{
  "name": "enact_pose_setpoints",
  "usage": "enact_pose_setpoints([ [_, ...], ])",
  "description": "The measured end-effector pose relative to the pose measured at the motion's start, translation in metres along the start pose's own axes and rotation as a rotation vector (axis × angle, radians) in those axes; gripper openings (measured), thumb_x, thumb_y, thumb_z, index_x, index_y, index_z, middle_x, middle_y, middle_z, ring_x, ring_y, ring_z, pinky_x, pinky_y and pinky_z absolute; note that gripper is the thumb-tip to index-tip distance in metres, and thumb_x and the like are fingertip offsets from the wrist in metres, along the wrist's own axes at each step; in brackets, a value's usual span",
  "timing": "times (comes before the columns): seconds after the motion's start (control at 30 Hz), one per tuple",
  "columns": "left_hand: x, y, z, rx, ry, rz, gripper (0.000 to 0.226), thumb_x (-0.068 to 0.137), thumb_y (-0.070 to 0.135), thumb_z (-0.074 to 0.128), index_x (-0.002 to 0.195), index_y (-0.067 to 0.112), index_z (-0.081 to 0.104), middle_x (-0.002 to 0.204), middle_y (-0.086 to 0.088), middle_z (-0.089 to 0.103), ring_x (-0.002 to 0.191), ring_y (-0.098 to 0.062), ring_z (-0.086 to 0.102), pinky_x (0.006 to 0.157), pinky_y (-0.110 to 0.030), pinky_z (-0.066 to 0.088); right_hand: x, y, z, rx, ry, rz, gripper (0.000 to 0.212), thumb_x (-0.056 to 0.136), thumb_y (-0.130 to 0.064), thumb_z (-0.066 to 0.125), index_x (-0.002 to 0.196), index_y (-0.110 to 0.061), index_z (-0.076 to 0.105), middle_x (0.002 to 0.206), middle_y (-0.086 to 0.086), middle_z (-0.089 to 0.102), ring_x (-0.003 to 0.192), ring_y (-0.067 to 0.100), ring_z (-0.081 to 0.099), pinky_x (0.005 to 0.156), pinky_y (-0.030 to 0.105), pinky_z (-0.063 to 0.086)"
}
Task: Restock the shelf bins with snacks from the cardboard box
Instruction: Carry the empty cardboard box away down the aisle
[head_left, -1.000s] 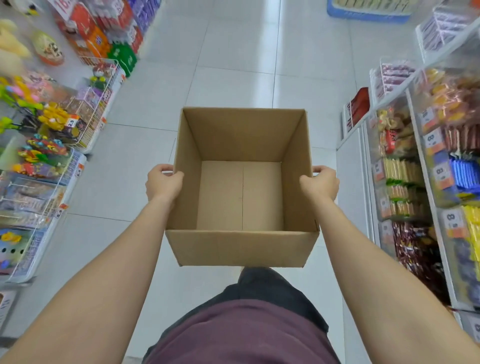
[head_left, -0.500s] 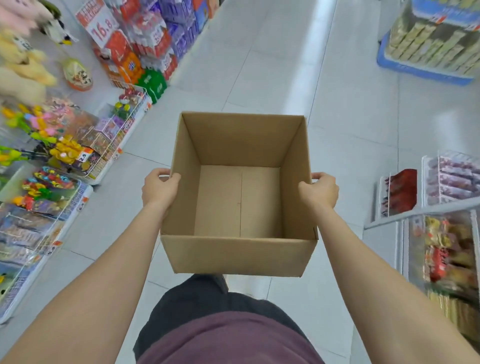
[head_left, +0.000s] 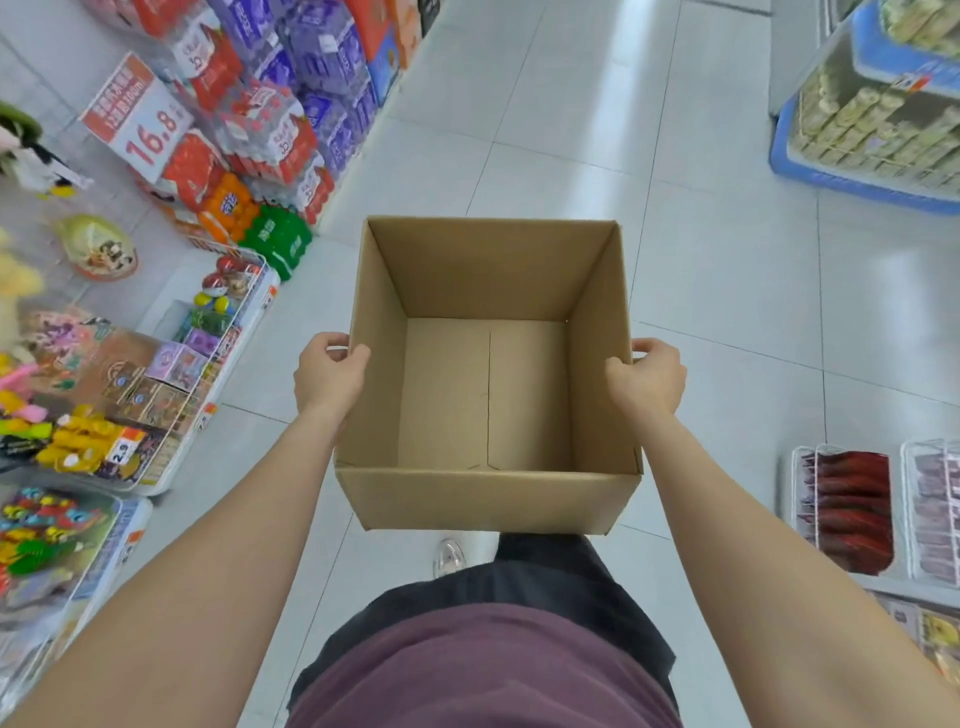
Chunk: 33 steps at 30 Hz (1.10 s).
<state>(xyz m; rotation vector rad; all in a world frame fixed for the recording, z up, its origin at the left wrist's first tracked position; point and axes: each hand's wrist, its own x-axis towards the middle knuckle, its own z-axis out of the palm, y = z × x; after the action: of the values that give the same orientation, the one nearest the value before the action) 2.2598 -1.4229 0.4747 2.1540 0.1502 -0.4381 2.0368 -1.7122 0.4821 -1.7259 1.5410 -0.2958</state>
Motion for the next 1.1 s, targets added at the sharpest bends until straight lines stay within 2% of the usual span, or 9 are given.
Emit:
enact_pose_setpoints([
  [0.17, 0.12, 0.09, 0.059, 0.039, 0.003, 0.042, 0.03, 0.093, 0.037, 0.064, 0.122, 0.03, 0.063, 0.113, 0.005, 0.069, 0.089, -0.017, 0.064, 0.063, -0.027, 0.042, 0.126, -0.073, 0.043, 0.026, -0.018, -0.007, 0.033, 0.076, -0.017, 0.062, 0.108, -0.021, 0.071, 0.084, -0.002, 0.074, 0.078, 0.021, 0.072, 0.072, 0.033, 0.058],
  [0.37, 0.253, 0.227, 0.133, 0.034, -0.006, 0.089, 0.024, 0.097, 0.034, 0.063, 0.12, 0.03, 0.057, 0.114, 0.002, 0.067, 0.089, -0.018, 0.064, 0.072, -0.031, 0.047, 0.294, -0.194, 0.073, 0.037, -0.02, -0.043, 0.034, 0.08, -0.015, 0.061, 0.113, -0.019, 0.068, 0.084, -0.002, 0.071, 0.077, 0.022, 0.071, 0.072, 0.035, 0.059],
  [0.47, 0.312, 0.29, 0.157, 0.022, 0.008, 0.11, 0.026, 0.098, 0.031, 0.064, 0.124, 0.028, 0.058, 0.111, 0.005, 0.064, 0.083, -0.006, 0.059, 0.065, -0.026, 0.042, 0.366, -0.256, 0.085, 0.01, -0.024, -0.059, 0.038, 0.08, -0.017, 0.061, 0.117, -0.018, 0.066, 0.091, 0.001, 0.071, 0.082, 0.025, 0.071, 0.077, 0.039, 0.061],
  [0.53, 0.351, 0.324, 0.172, 0.022, 0.035, 0.112, 0.024, 0.098, 0.031, 0.063, 0.121, 0.029, 0.058, 0.106, 0.008, 0.062, 0.08, -0.002, 0.056, 0.068, -0.028, 0.041, 0.409, -0.295, 0.098, -0.008, -0.027, -0.074, 0.039, 0.079, -0.019, 0.061, 0.118, -0.019, 0.065, 0.096, 0.002, 0.072, 0.083, 0.026, 0.071, 0.079, 0.041, 0.061],
  [0.63, 0.416, 0.366, 0.192, 0.047, 0.076, 0.107, 0.022, 0.098, 0.034, 0.062, 0.119, 0.03, 0.058, 0.104, 0.01, 0.061, 0.083, -0.012, 0.058, 0.08, -0.032, 0.042, 0.469, -0.352, 0.127, -0.038, -0.032, -0.095, 0.04, 0.078, -0.021, 0.06, 0.118, -0.018, 0.066, 0.1, 0.003, 0.072, 0.085, 0.026, 0.07, 0.079, 0.042, 0.061],
  [0.73, 0.496, 0.399, 0.213, 0.034, 0.089, 0.1, 0.019, 0.097, 0.035, 0.063, 0.115, 0.032, 0.057, 0.103, 0.011, 0.063, 0.091, -0.018, 0.062, 0.084, -0.034, 0.045, 0.535, -0.406, 0.169, -0.056, -0.04, -0.122, 0.042, 0.075, -0.023, 0.059, 0.116, -0.018, 0.066, 0.1, 0.003, 0.072, 0.084, 0.026, 0.071, 0.08, 0.044, 0.062],
  [0.9, 0.632, 0.467, 0.239, -0.038, 0.078, 0.091, 0.019, 0.097, 0.031, 0.064, 0.115, 0.029, 0.059, 0.101, 0.01, 0.064, 0.087, -0.018, 0.064, 0.08, -0.033, 0.047, 0.631, -0.508, 0.235, -0.068, -0.022, -0.151, 0.032, 0.08, -0.015, 0.06, 0.112, -0.015, 0.066, 0.087, -0.001, 0.069, 0.08, 0.025, 0.069, 0.075, 0.039, 0.06],
  [1.03, 0.723, 0.532, 0.248, -0.046, 0.077, 0.086, 0.022, 0.098, 0.03, 0.062, 0.12, 0.026, 0.059, 0.104, 0.009, 0.063, 0.081, -0.01, 0.062, 0.074, -0.032, 0.044, 0.7, -0.596, 0.272, -0.075, -0.025, -0.179, 0.034, 0.082, -0.014, 0.059, 0.116, -0.015, 0.066, 0.087, -0.002, 0.071, 0.081, 0.025, 0.07, 0.074, 0.039, 0.06],
  [1.1, 0.768, 0.566, 0.256, -0.028, 0.082, 0.089, 0.021, 0.097, 0.029, 0.062, 0.118, 0.026, 0.059, 0.105, 0.006, 0.064, 0.082, -0.013, 0.063, 0.072, -0.033, 0.044, 0.735, -0.638, 0.289, -0.077, -0.022, -0.178, 0.036, 0.083, -0.015, 0.059, 0.118, -0.015, 0.066, 0.09, -0.001, 0.072, 0.082, 0.025, 0.07, 0.073, 0.038, 0.059],
])
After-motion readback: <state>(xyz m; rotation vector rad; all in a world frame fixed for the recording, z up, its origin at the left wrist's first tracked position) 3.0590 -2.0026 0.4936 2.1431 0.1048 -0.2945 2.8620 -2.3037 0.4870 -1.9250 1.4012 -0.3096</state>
